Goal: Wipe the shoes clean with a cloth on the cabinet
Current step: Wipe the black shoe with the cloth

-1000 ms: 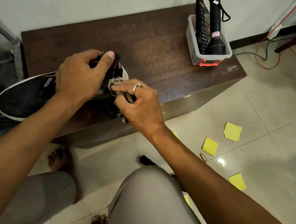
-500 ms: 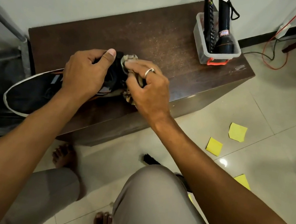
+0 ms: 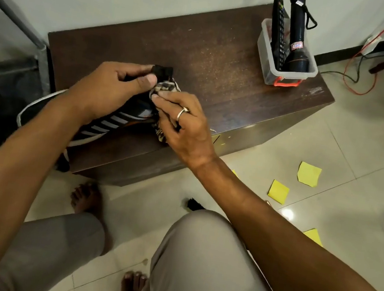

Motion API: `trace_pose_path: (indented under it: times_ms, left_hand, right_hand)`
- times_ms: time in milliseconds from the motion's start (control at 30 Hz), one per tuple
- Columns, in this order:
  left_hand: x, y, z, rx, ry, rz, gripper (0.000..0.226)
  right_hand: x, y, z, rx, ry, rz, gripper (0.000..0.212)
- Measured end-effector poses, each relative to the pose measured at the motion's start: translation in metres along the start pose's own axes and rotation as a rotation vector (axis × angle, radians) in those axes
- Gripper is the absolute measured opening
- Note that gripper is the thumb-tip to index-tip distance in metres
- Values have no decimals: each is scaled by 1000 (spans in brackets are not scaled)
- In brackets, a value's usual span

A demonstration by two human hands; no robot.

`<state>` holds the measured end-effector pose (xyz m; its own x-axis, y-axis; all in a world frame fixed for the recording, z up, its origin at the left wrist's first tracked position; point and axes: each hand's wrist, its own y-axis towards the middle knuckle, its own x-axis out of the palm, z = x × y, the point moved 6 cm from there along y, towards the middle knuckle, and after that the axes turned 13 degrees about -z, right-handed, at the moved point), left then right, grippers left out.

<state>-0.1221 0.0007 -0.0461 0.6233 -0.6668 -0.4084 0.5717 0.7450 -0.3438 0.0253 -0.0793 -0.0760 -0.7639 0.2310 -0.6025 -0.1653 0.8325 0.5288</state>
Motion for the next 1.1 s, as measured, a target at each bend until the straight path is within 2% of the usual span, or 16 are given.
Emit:
trace_pose_path:
  times_ms: [67,133,233,333,400,500,567,667,833,967,1100]
  left_hand:
    - [-5,-6,-4,-4,40,-125,75]
    - [-3,-9,-5,27,123,-150,90]
    - [6,-14,-10,72,110,31,78]
    - [18,-15,-16,109,91,144,69]
    - [18,-14,-17,119,82,140,65]
    - [14,-13,-19,155,59,129,60]
    - [13,-13,-19,154,16,119,57]
    - [10,-13,-23,123,-53,123,56]
    - [13,-13,-22,134,-83,85,58]
    - [13,-14,-18,133,-82,82,63]
    - [15,-14,-18,155,-81,62,67]
  right_hand:
    - [-2,4,7,26,-6,17,26]
    - [-7,16,18,132,10,49,25]
    - [-10,23,27,299,97,88,23]
    - [-8,9,15,330,179,105,23]
    - [-4,-8,2,332,237,59,24]
    - [5,-12,-17,163,220,-62,24]
    - [4,1,-13,74,119,-67,24]
    - [1,14,1,170,52,8,23]
    - [4,13,-13,17,-25,-133,22]
    - [0,32,-10,116,-98,-96,24]
    - [7,29,-28,39,-73,-214,21]
